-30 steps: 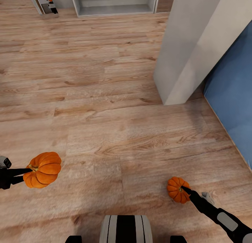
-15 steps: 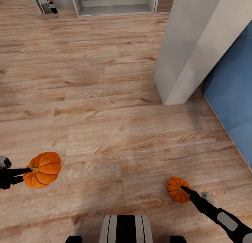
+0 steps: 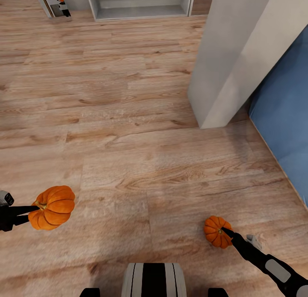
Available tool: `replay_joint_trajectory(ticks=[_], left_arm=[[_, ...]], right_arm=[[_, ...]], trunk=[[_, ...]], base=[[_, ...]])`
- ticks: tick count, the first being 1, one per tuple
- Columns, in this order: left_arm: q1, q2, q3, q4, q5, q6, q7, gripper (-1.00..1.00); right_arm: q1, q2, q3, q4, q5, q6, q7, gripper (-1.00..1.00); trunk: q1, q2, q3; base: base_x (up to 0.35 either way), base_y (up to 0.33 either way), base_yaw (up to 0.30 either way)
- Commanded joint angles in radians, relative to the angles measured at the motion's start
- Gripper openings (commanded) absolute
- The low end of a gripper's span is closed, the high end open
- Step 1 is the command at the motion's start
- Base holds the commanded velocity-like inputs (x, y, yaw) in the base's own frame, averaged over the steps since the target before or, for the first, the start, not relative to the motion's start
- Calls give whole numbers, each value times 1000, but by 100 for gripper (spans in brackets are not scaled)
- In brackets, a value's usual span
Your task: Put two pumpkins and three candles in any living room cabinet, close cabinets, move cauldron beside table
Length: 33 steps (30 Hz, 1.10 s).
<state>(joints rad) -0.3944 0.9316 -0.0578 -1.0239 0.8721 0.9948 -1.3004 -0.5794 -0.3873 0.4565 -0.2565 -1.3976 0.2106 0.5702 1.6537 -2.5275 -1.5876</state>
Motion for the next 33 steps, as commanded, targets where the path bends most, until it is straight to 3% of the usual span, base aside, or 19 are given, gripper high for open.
replay_joint_trajectory(ticks=[1,6,19,33], left_arm=[[-1,1,-4,1,4,5,1,-100],[-1,1,-4,1,4,5,1,-100],[-1,1,-3,1,4,5,1,-100],[-1,1,-3,1,4,5,1,-100]], right_arm=[[0,-1,5,0,-11,6,2,-100],[0,-1,5,0,-11,6,2,-100],[0,-1,5,-19,-4,6,1,-100],[0,-1,5,-21,-1,6,0,-100]], trunk=[[0,0,-1],[-1,0,11],[-1,0,11],[-8,4,65]], base=[[0,0,0],[0,0,0],[0,0,0],[0,0,0]])
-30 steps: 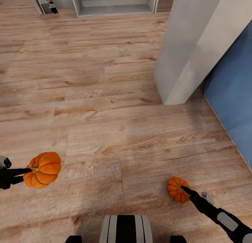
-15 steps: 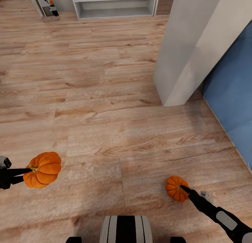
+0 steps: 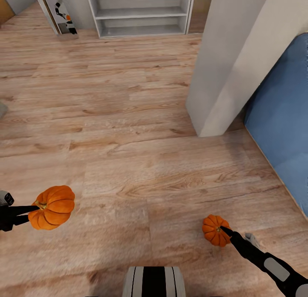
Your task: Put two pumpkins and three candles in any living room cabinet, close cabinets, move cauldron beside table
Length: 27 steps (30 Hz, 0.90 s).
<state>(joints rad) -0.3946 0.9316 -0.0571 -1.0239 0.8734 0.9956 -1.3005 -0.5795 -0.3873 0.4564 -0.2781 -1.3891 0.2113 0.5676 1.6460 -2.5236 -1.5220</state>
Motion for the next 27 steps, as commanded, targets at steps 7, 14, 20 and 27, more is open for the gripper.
replay_joint_trajectory(ticks=[7,14,20,27], left_arm=[[-1,1,-3,2,3,5,1,-100],[-1,3,-3,11,3,5,1,-100],[-1,4,-3,13,3,5,1,-100],[-1,4,-3,13,3,5,1,-100]], right_arm=[[0,-1,5,-27,-10,6,5,-100],[0,-5,1,-126,-11,9,17,-100],[0,-4,-3,-150,-11,55,19,-100],[0,-3,-5,-152,-11,66,20,-100]], trunk=[[-3,1,27],[-6,3,54],[-9,4,77],[-12,6,104]], base=[[0,0,0],[0,0,0],[0,0,0],[0,0,0]])
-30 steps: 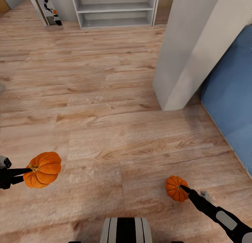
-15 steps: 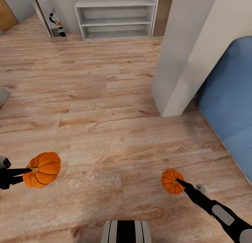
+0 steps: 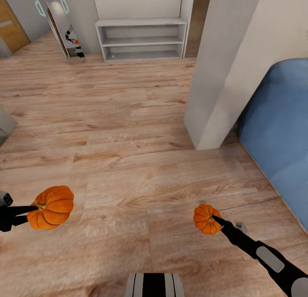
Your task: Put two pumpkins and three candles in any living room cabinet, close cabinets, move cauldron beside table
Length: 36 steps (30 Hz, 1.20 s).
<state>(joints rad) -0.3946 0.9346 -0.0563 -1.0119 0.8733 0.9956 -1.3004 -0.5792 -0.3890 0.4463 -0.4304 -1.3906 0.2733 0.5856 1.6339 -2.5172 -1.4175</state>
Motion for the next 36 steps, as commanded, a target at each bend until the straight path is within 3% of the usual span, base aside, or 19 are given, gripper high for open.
replay_joint_trajectory(ticks=[1,25,36], left_arm=[[-1,1,-4,1,2,5,1,-100],[-1,4,-7,1,4,5,0,-100],[-1,7,-7,1,4,5,1,-100]], right_arm=[[-1,-1,6,1,-10,4,2,-100],[-1,-1,6,1,-11,7,-7,-100],[-1,-1,6,1,-12,0,0,-100]], trunk=[[-1,0,3],[-11,6,96],[-16,8,139]], base=[[0,0,0],[-1,0,0],[-251,0,-32]])
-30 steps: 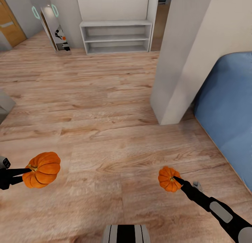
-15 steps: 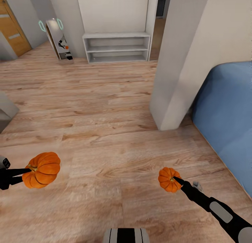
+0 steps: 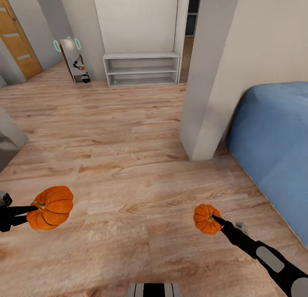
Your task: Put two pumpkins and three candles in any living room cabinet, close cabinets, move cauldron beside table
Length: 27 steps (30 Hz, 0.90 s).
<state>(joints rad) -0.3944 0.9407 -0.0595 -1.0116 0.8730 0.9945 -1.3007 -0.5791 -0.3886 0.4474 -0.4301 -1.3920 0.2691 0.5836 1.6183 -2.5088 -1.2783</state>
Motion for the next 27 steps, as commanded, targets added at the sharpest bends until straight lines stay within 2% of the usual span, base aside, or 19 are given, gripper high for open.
replay_joint_trajectory(ticks=[1,10,16,22,27], left_arm=[[-1,1,-3,1,4,6,1,-100],[-1,1,-3,1,4,6,1,-100],[-1,1,-3,1,4,6,1,-100],[-1,2,-3,1,4,6,1,-100],[-1,2,-2,1,4,6,1,-100]], right_arm=[[-1,-1,5,0,-11,4,3,-100],[-1,-1,6,1,-12,5,4,-100],[-1,-1,5,1,-12,3,4,-100],[-1,0,6,0,-13,7,3,-100],[-1,0,7,-3,-14,10,2,-100]], trunk=[[-1,0,3],[-5,2,38],[-8,3,61],[-8,3,61],[-8,3,61]], base=[[-312,0,-189],[-299,0,-260],[-57,0,-280],[-3,0,-277],[0,0,-101]])
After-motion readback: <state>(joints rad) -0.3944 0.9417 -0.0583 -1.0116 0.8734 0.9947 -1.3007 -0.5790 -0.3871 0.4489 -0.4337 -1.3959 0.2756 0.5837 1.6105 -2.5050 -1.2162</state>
